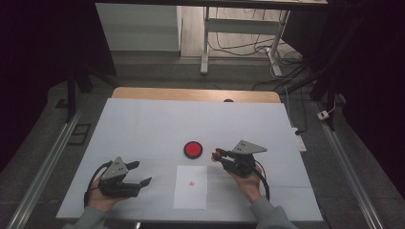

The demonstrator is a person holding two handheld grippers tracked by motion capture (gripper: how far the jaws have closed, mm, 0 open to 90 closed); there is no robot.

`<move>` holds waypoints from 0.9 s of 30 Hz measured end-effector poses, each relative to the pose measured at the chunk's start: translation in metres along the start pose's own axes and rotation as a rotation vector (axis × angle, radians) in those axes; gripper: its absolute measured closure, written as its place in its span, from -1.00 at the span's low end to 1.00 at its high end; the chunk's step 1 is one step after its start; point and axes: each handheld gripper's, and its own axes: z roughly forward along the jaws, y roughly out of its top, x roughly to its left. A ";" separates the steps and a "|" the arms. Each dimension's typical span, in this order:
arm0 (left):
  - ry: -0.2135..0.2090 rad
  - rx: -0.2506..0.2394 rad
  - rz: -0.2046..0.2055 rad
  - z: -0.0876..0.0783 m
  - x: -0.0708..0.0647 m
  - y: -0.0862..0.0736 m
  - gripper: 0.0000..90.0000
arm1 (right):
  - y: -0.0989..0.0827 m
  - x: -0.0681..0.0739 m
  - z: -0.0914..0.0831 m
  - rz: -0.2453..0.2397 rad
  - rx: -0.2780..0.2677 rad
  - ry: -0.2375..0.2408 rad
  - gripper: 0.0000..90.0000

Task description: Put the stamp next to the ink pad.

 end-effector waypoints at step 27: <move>0.012 0.008 -0.010 0.001 0.002 -0.001 -0.44 | -0.015 -0.009 0.042 -0.003 0.137 -0.048 0.62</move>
